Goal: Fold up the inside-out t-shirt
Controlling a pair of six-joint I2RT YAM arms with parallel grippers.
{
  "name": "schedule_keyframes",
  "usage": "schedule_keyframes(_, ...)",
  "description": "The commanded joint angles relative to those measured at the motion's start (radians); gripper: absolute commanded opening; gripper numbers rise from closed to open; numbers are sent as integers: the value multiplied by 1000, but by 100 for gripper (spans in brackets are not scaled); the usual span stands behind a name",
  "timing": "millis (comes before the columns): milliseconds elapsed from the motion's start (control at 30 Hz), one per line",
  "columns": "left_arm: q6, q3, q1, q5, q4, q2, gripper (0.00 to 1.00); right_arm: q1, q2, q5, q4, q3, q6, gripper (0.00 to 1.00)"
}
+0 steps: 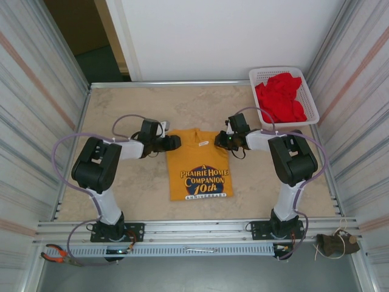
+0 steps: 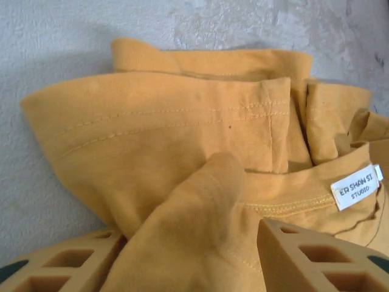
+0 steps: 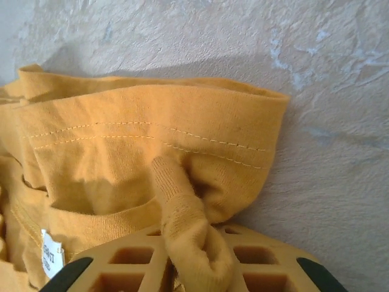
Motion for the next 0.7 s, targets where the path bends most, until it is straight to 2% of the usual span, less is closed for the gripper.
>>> schedule_keyframes(0,-44,-16,-23,67,53,76,38,-6,52,-50,37,-12,52,8)
schedule_keyframes(33,-50,-12,-23,82,69,90,23,-7,54,-64,52,-15,60,0)
schedule_keyframes(67,-58,-9,-23,97,81,102,9,-9,50,-82,63,-18,68,0)
schedule_keyframes(100,-65,-8,-22,113,95,107,0,-10,39,-95,70,-22,74,0)
schedule_keyframes(367,-97,-49,34,123,93,-110,0,-67,-166,-127,59,-61,100,0)
schedule_keyframes(533,-103,66,92,191,42,-131,0,-102,-182,-143,24,32,128,0)
schedule_keyframes(667,-89,229,112,241,-40,-97,0,-127,-162,-183,-15,170,159,0)
